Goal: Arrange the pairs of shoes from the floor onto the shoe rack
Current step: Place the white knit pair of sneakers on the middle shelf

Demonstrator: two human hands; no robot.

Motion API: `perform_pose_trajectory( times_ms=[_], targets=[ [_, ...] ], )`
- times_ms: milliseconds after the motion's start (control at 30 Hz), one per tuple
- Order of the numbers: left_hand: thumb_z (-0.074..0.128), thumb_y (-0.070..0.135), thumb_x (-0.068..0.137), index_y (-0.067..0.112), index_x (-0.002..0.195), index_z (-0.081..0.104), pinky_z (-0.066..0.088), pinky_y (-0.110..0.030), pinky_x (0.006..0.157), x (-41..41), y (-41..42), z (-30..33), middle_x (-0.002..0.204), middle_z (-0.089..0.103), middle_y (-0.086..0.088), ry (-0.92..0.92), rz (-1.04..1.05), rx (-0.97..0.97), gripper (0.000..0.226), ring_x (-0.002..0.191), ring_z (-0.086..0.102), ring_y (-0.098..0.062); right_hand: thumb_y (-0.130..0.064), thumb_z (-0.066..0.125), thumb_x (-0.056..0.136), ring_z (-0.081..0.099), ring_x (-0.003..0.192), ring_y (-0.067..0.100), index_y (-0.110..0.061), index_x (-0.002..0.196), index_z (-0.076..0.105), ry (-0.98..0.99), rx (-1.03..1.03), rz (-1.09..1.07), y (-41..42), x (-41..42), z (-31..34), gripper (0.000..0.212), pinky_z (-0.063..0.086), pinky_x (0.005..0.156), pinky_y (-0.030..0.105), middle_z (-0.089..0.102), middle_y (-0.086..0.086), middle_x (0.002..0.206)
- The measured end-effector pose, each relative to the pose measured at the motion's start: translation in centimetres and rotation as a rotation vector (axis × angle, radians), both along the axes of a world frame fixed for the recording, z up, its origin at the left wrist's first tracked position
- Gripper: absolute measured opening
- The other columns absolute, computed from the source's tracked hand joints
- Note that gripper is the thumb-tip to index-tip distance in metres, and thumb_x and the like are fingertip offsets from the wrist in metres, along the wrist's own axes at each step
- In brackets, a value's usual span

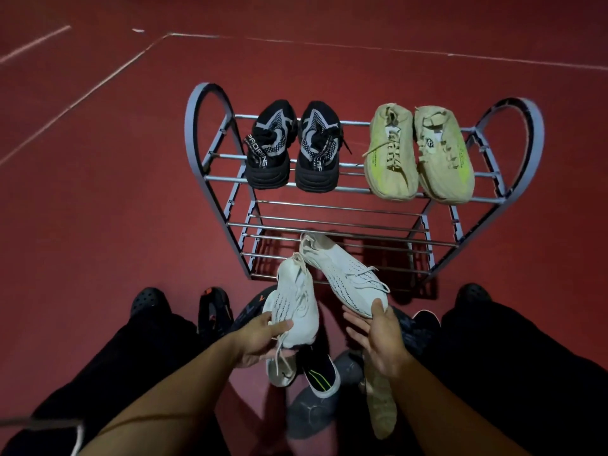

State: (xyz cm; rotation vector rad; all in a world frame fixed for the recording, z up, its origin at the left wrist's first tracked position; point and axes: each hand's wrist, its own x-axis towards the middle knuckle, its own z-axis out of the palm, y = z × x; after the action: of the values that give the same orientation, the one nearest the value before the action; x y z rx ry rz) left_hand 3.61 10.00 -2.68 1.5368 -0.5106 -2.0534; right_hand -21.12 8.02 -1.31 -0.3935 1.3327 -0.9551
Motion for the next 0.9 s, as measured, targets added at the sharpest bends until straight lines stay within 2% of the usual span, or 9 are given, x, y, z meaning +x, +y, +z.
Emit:
perform_pose_trajectory(
  times_ms=[100, 233, 333, 400, 500, 633, 767, 900],
  targets=[
    [0.064, 0.016, 0.096, 0.012, 0.133, 0.057, 0.063, -0.039, 0.077, 1.6, 1.2, 1.2, 0.125, 0.069, -0.016, 0.005, -0.05, -0.057, 0.038, 0.115, 0.067, -0.036, -0.04, 0.027, 0.106, 0.073, 0.094, 0.021, -0.023, 0.131, 0.044, 0.046, -0.014, 0.001, 0.8, -0.3, 1.4, 0.035, 0.054, 0.071, 0.035, 0.076, 0.008, 0.101],
    [0.067, 0.018, 0.095, 0.012, 0.134, 0.056, 0.06, -0.044, 0.086, 3.6, 2.0, 3.8, 0.123, 0.07, -0.018, -0.029, -0.105, -0.102, 0.041, 0.105, 0.07, -0.033, -0.036, 0.025, 0.107, 0.071, 0.093, 0.025, -0.018, 0.128, 0.048, 0.07, -0.012, -0.008, 2.1, 0.0, 3.2, 0.036, 0.053, 0.068, 0.034, 0.075, 0.013, 0.099],
    [0.064, 0.013, 0.096, 0.012, 0.129, 0.058, 0.062, -0.035, 0.067, 4.4, 2.3, 6.0, 0.115, 0.073, -0.016, -0.065, -0.098, -0.144, 0.034, 0.09, 0.074, -0.028, -0.034, 0.025, 0.107, 0.071, 0.086, 0.026, -0.014, 0.125, 0.051, 0.08, -0.04, -0.038, 3.0, 0.2, 4.5, 0.037, 0.051, 0.064, 0.032, 0.075, 0.015, 0.094],
    [0.065, 0.014, 0.095, 0.014, 0.128, 0.058, 0.062, -0.034, 0.065, 4.6, 2.4, 7.5, 0.113, 0.074, -0.014, -0.087, -0.109, -0.188, 0.034, 0.088, 0.073, -0.026, -0.034, 0.026, 0.107, 0.071, 0.085, 0.025, -0.014, 0.125, 0.052, 0.075, -0.067, -0.054, 3.2, 0.4, 5.4, 0.037, 0.051, 0.062, 0.03, 0.076, 0.015, 0.092],
    [0.065, 0.015, 0.095, 0.016, 0.127, 0.058, 0.062, -0.033, 0.062, 4.6, 1.9, 8.9, 0.111, 0.075, -0.011, -0.128, -0.089, -0.261, 0.033, 0.087, 0.074, -0.025, -0.034, 0.027, 0.107, 0.072, 0.093, 0.029, -0.017, 0.126, 0.05, 0.024, -0.101, -0.082, 2.9, 0.8, 6.7, 0.035, 0.052, 0.066, 0.032, 0.076, 0.013, 0.095],
    [0.064, 0.012, 0.096, 0.009, 0.129, 0.056, 0.063, -0.036, 0.061, 4.3, 0.1, 10.0, 0.12, 0.07, -0.021, -0.117, -0.016, -0.329, 0.034, 0.09, 0.073, -0.032, -0.032, 0.029, 0.106, 0.071, 0.095, 0.026, -0.018, 0.125, 0.05, -0.073, -0.113, -0.102, 1.4, 1.9, 8.1, 0.032, 0.051, 0.07, 0.033, 0.075, 0.013, 0.1],
    [0.063, 0.019, 0.098, 0.012, 0.127, 0.055, 0.061, -0.03, 0.059, 3.5, -2.5, 9.6, 0.117, 0.07, -0.013, -0.168, 0.052, -0.362, 0.031, 0.084, 0.075, -0.023, -0.028, 0.036, 0.105, 0.07, 0.092, 0.022, -0.014, 0.133, 0.048, -0.242, -0.06, -0.203, -1.2, 3.6, 8.3, 0.033, 0.05, 0.066, 0.028, 0.069, 0.011, 0.116],
    [0.064, 0.022, 0.097, 0.016, 0.126, 0.056, 0.061, -0.035, 0.067, 2.9, -6.1, 8.3, 0.119, 0.072, -0.012, -0.14, 0.124, -0.376, 0.031, 0.094, 0.075, -0.028, -0.017, 0.044, 0.102, 0.069, 0.089, 0.021, -0.009, 0.135, 0.05, -0.349, 0.009, -0.267, -4.7, 5.6, 7.4, 0.035, 0.053, 0.059, 0.023, 0.063, 0.011, 0.128]
  ],
)
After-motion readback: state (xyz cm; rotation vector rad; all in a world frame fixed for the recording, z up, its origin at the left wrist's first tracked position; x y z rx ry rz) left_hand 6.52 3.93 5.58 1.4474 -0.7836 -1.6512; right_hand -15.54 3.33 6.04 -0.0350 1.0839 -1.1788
